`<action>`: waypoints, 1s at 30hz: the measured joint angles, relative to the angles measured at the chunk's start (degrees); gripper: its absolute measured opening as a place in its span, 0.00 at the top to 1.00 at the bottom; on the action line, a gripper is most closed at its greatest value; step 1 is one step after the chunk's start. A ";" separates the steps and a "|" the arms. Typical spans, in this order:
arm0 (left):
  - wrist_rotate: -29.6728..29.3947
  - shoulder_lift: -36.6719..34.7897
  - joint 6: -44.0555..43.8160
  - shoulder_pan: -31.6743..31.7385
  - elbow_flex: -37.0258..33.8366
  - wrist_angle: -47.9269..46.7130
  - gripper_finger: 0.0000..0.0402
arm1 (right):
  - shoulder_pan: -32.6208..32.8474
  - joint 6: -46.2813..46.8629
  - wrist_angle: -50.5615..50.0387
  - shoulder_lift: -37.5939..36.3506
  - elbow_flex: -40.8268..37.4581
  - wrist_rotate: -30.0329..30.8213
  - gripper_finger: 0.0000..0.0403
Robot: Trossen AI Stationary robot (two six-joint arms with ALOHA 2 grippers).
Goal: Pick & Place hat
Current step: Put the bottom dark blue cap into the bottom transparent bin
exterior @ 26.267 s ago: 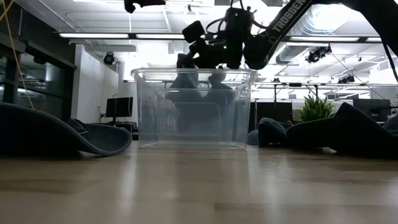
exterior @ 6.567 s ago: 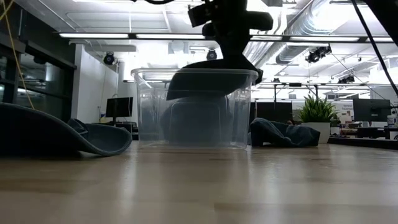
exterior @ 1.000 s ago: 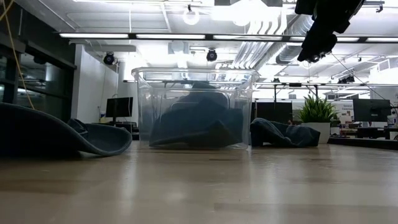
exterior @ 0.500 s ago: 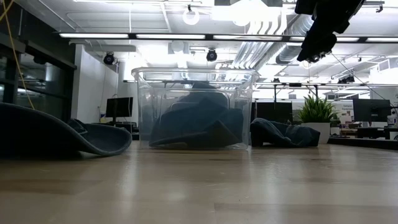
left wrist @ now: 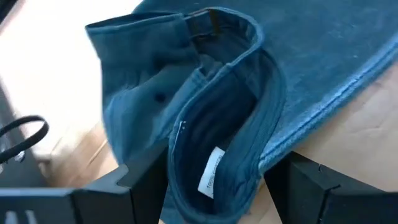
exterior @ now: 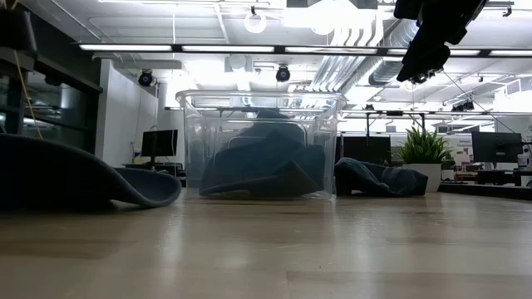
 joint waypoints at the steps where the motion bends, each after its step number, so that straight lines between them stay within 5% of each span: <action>1: -0.02 0.00 1.46 0.43 0.00 0.72 0.41 | 0.00 0.00 0.00 0.00 0.00 0.00 0.36; 12: 3.89 0.00 4.14 5.45 0.00 2.64 0.43 | 0.00 0.00 -0.02 0.00 0.00 -0.04 0.36; 16: 7.92 0.00 3.74 7.36 0.00 3.08 0.55 | -0.02 0.28 -0.03 0.00 0.00 -0.04 0.36; 22: 10.50 0.00 4.34 8.23 0.00 5.14 0.93 | -0.01 1.35 -0.04 0.00 0.00 -0.15 0.36; 30: 14.05 -0.15 4.17 8.12 0.00 6.64 0.98 | -0.02 2.77 0.04 0.00 0.00 -0.70 0.36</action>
